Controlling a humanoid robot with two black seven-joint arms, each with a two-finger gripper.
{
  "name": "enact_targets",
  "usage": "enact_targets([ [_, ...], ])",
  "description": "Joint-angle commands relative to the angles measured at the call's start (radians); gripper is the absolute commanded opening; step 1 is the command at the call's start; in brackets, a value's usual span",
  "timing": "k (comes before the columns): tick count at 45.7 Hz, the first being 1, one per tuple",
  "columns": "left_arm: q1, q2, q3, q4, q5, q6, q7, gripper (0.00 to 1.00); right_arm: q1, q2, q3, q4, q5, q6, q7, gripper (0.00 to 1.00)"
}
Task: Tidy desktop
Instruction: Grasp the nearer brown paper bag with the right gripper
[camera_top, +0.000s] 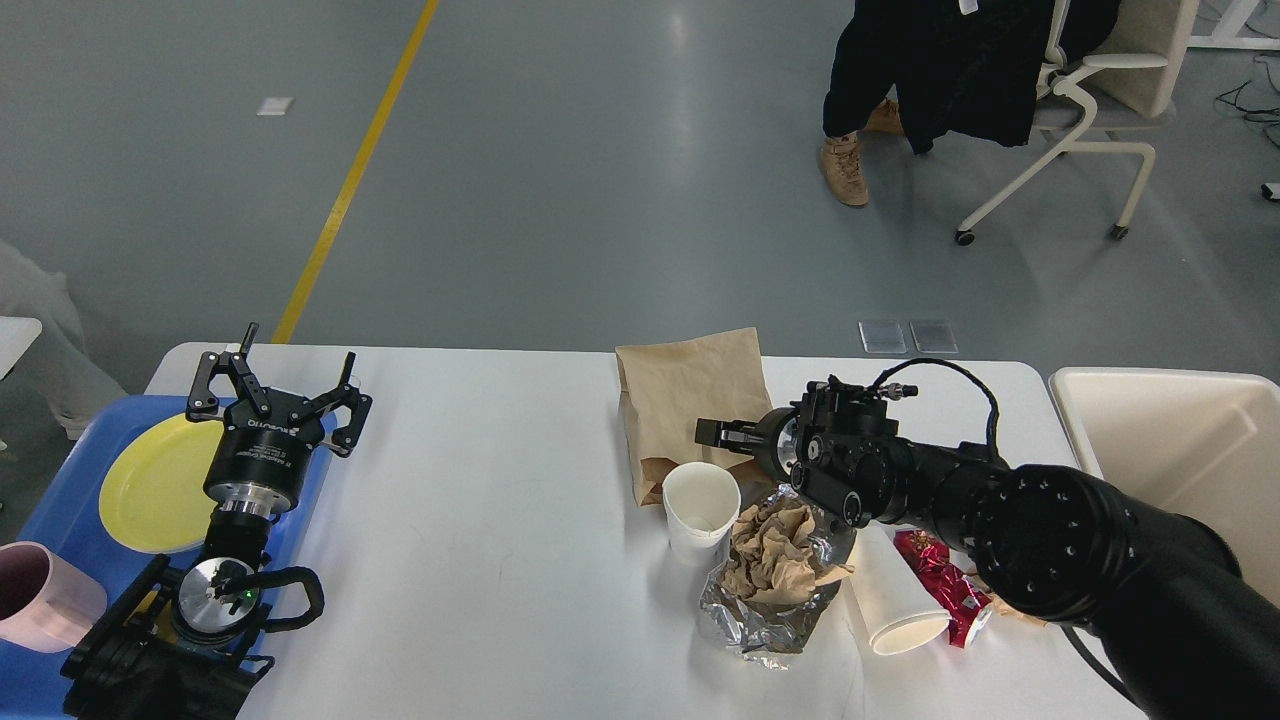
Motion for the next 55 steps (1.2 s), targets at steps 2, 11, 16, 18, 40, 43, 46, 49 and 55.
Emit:
enact_targets([
  [2,0.000,0.000,-0.001,0.000,0.000,0.000,0.000,0.96,-0.022,-0.001,0.001,0.004,-0.003,-0.031,0.000,0.90],
  [11,0.000,0.000,0.001,0.000,0.000,0.000,0.000,0.96,-0.022,-0.001,0.003,-0.008,-0.003,-0.054,-0.002,0.87],
  [16,0.000,0.000,0.001,0.000,0.000,0.000,0.000,0.96,-0.022,-0.001,0.009,-0.010,-0.003,-0.062,-0.002,0.83],
  [18,0.000,0.000,-0.001,0.000,0.000,0.000,0.000,0.96,-0.022,-0.001,0.011,-0.008,-0.003,-0.068,-0.002,0.83],
  [40,0.000,0.000,-0.001,0.000,0.000,0.000,0.000,0.96,-0.024,0.001,0.011,0.009,-0.018,-0.060,-0.036,0.00],
  [43,0.000,0.000,0.001,0.000,0.000,0.000,0.000,0.96,-0.025,0.002,0.011,0.009,-0.020,-0.059,-0.048,0.00],
  [46,0.000,0.000,-0.001,0.000,0.000,0.000,0.000,0.96,-0.027,0.002,0.011,0.009,-0.032,-0.059,-0.057,0.00],
  [49,0.000,0.000,0.001,0.000,0.000,0.000,0.000,0.96,-0.027,0.002,0.011,0.009,-0.047,-0.059,-0.068,0.00],
  [55,0.000,0.000,-0.001,0.000,0.000,0.000,0.000,0.96,-0.038,0.001,0.012,0.009,-0.052,-0.059,-0.089,0.00],
])
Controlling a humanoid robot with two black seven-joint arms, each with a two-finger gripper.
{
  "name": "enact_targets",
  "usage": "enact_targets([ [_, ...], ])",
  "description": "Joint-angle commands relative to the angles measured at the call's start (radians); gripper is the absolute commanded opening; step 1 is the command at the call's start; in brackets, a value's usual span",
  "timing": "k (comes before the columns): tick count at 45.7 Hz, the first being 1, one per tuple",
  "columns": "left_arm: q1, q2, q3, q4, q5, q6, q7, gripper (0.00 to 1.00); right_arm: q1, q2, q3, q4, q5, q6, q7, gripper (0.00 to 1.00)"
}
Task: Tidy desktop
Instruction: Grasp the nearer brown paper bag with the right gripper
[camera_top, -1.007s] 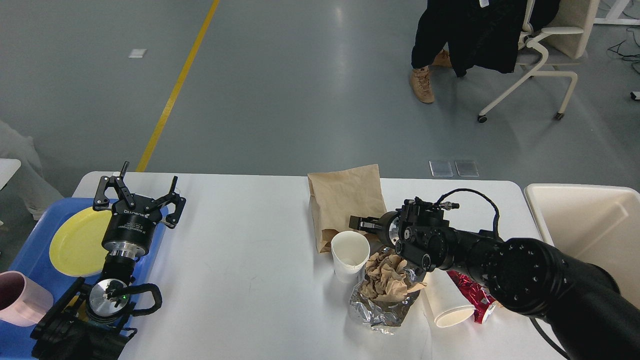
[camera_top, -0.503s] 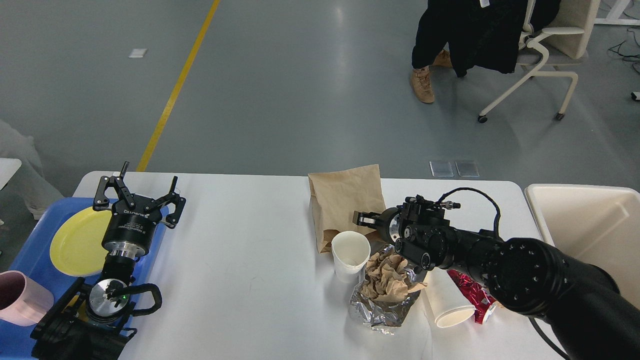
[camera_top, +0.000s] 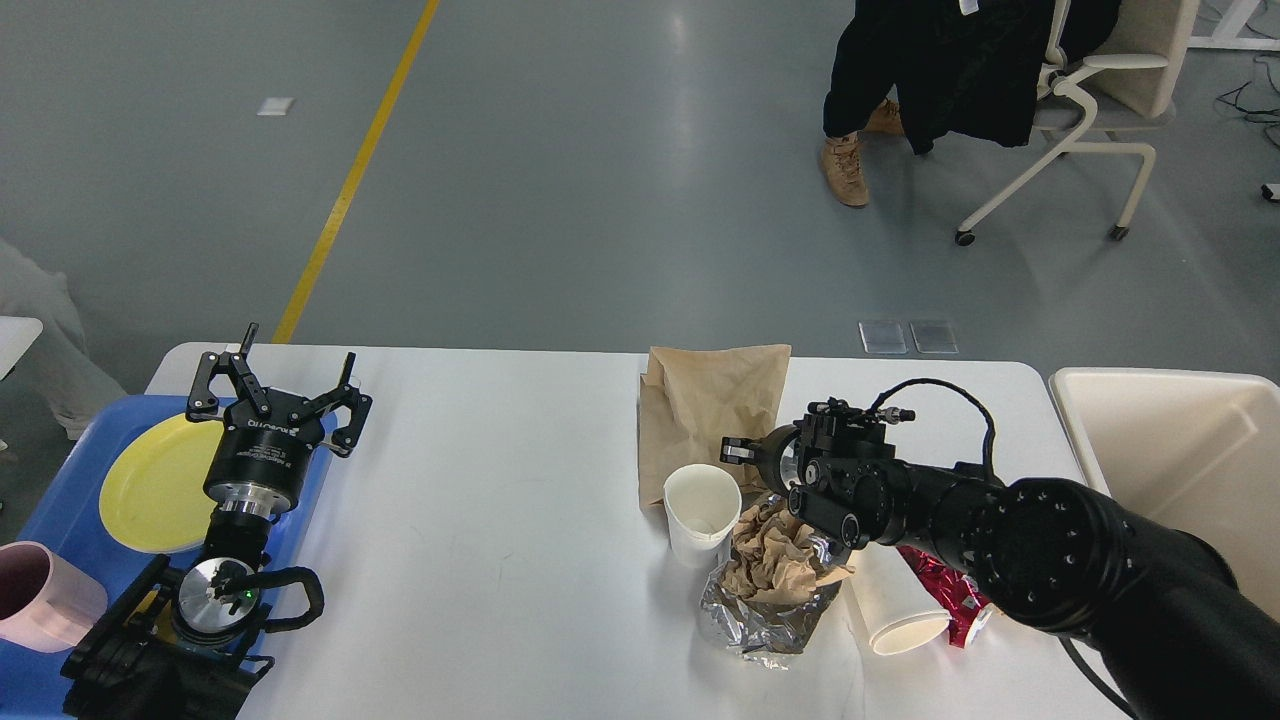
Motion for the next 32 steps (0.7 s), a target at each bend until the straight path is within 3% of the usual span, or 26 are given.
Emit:
enact_targets([
  [1,0.000,0.000,0.000,0.000,0.000,0.000,0.001,0.96,-0.013,-0.001,0.001,0.000,-0.004,0.000,-0.017,0.00],
  [22,0.000,0.000,0.000,0.000,0.000,0.000,0.000,0.96,0.013,-0.007,0.003,0.006,0.005,0.022,-0.035,0.00],
  [32,0.000,0.000,0.000,0.000,0.000,0.000,0.001,0.96,0.160,-0.091,0.032,0.165,0.016,0.069,-0.063,0.00],
])
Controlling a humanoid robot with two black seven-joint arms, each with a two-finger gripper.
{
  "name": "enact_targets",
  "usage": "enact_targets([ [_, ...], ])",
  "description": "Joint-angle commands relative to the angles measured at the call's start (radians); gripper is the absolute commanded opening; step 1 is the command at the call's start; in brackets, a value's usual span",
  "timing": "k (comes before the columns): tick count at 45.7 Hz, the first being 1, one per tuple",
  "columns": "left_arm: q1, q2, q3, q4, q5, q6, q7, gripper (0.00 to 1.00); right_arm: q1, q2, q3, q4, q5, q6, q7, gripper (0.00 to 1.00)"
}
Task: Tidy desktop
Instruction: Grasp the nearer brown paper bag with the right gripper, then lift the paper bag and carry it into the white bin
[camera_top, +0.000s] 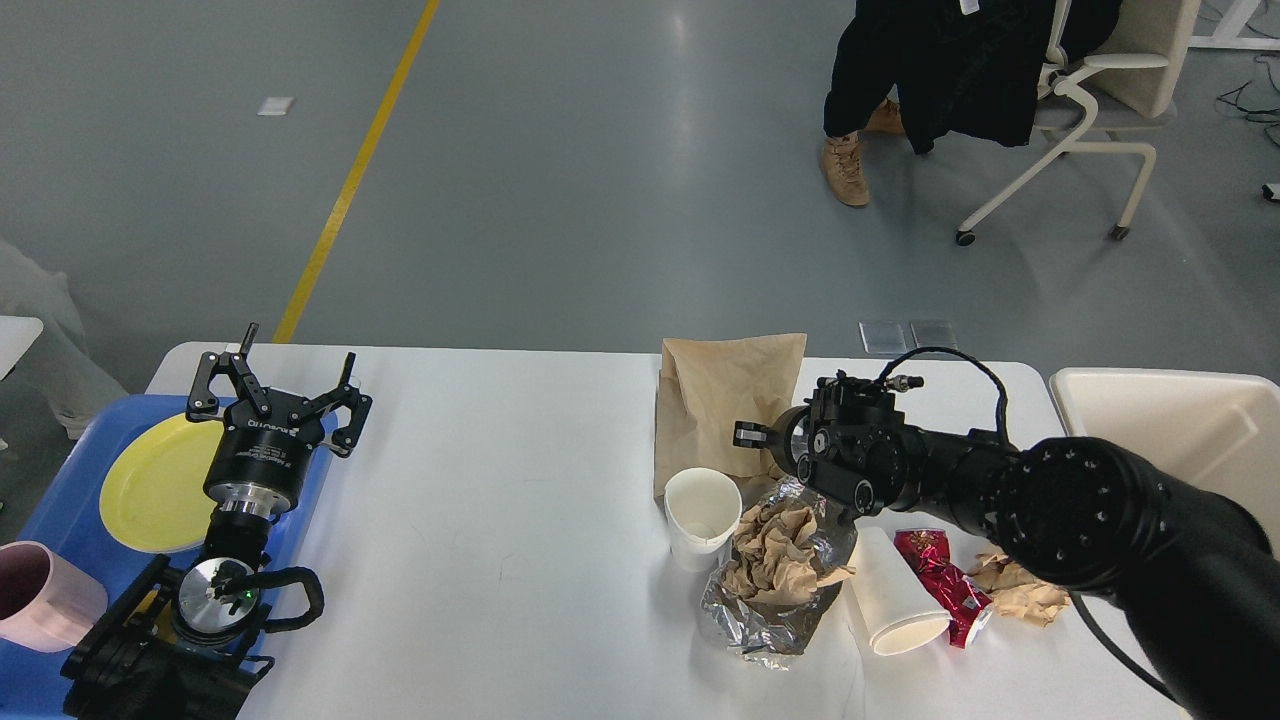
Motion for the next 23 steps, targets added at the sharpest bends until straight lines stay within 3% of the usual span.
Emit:
enact_targets([
  [1,0.000,0.000,0.000,0.000,0.000,0.000,0.001,0.96,0.096,-0.057,0.015,0.115,0.004,0.010,-0.006,0.00],
  [16,0.000,0.000,0.000,0.000,-0.001,0.000,0.001,0.96,0.430,-0.230,-0.026,0.392,0.130,0.125,-0.046,0.00],
  [23,0.000,0.000,0.000,0.000,0.000,0.000,0.001,0.96,0.694,-0.307,-0.197,0.642,0.139,0.163,-0.042,0.00],
])
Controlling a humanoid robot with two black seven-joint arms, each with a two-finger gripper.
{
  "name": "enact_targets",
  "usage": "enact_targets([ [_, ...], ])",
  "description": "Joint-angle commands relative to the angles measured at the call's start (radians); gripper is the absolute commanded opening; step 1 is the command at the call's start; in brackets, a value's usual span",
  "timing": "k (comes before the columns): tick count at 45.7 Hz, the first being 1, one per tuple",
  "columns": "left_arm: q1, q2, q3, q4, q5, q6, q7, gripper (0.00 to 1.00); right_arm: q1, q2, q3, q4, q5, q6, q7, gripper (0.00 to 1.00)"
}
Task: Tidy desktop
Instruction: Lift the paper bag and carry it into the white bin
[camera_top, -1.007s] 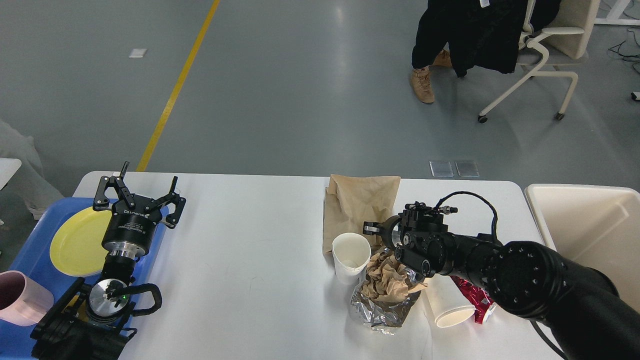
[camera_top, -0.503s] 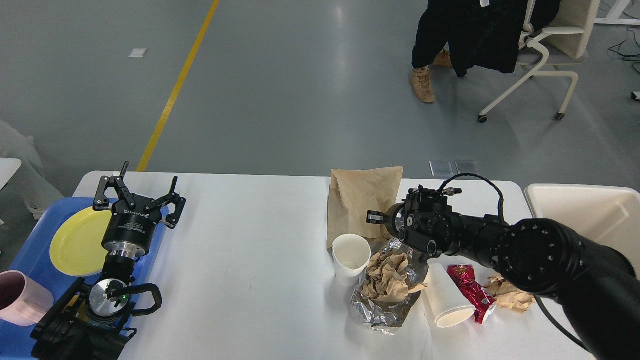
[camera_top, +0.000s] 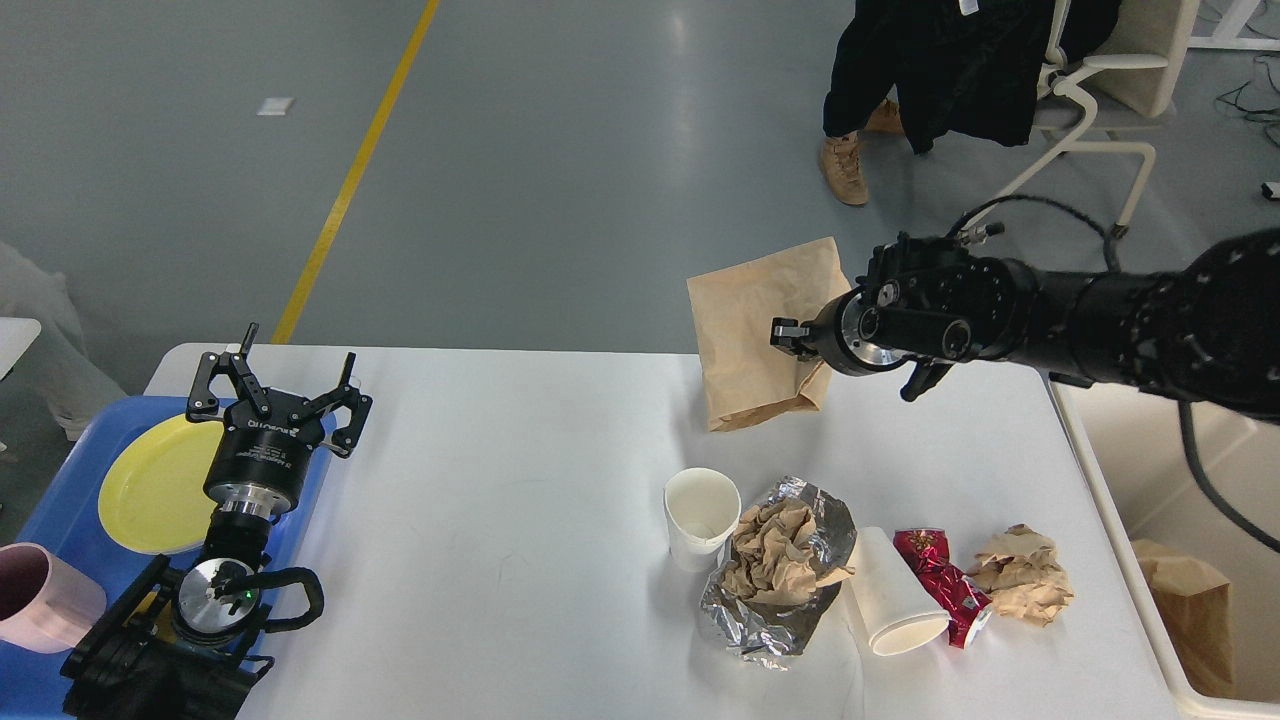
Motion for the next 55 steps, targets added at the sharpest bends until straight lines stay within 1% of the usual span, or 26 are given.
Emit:
enact_targets([
  [1,0.000,0.000,0.000,0.000,0.000,0.000,0.000,0.96,0.219,-0.060,-0.156,0.216,0.006,0.031,0.007,0.00],
  [4,0.000,0.000,0.000,0.000,0.000,0.000,0.000,0.96,0.327,-0.088,-0.226,0.320,0.008,0.070,0.016,0.00],
  [10,0.000,0.000,-0.001,0.000,0.000,0.000,0.000,0.96,0.531,-0.156,-0.315,0.478,0.008,0.239,0.016,0.00],
  [13,0.000,0.000,-0.001,0.000,0.000,0.000,0.000,0.96,0.627,-0.191,-0.364,0.567,0.008,0.287,0.017,0.00],
  [15,0.000,0.000,-0.001,0.000,0.000,0.000,0.000,0.96,0.709,-0.212,-0.407,0.621,0.008,0.307,0.028,0.00],
  [16,0.000,0.000,-0.001,0.000,0.000,0.000,0.000,0.96,0.751,-0.222,-0.430,0.645,0.008,0.313,0.042,0.00],
  [18,0.000,0.000,-0.001,0.000,0.000,0.000,-0.002,0.96,0.831,-0.232,-0.492,0.701,0.009,0.322,0.086,0.00],
  [21,0.000,0.000,-0.001,0.000,0.000,0.000,-0.002,0.96,0.911,-0.226,-0.584,0.759,0.009,0.341,0.183,0.00],
  [23,0.000,0.000,-0.001,0.000,0.000,0.000,0.000,0.96,0.934,-0.214,-0.630,0.768,0.009,0.354,0.226,0.00],
  [25,0.000,0.000,-0.001,0.000,0.000,0.000,0.000,0.96,0.945,-0.194,-0.662,0.776,0.009,0.367,0.247,0.00],
  [30,0.000,0.000,-0.001,0.000,0.000,0.000,0.000,0.96,0.960,-0.174,-0.684,0.814,0.011,0.377,0.250,0.00],
  [37,0.000,0.000,-0.001,0.000,0.000,0.000,-0.002,0.96,0.965,-0.206,-0.731,0.810,0.011,0.379,0.246,0.00],
  [41,0.002,0.000,-0.001,0.000,0.000,0.000,-0.002,0.96,0.962,-0.271,-0.822,0.782,0.009,0.350,0.246,0.00],
  [43,0.002,0.000,-0.001,0.000,0.000,0.000,-0.002,0.96,0.951,-0.301,-0.871,0.758,0.003,0.319,0.244,0.00],
  [45,0.002,0.000,-0.001,0.000,0.000,0.000,-0.002,0.96,0.935,-0.353,-0.908,0.730,-0.001,0.279,0.244,0.00],
  [49,0.000,0.000,-0.001,0.000,0.000,0.000,-0.002,0.96,0.849,-0.500,-0.935,0.644,-0.024,0.210,0.238,0.00],
  [55,0.000,0.000,-0.001,0.000,0.000,0.000,-0.002,0.96,0.668,-0.683,-0.908,0.424,-0.118,0.184,0.232,0.00],
])
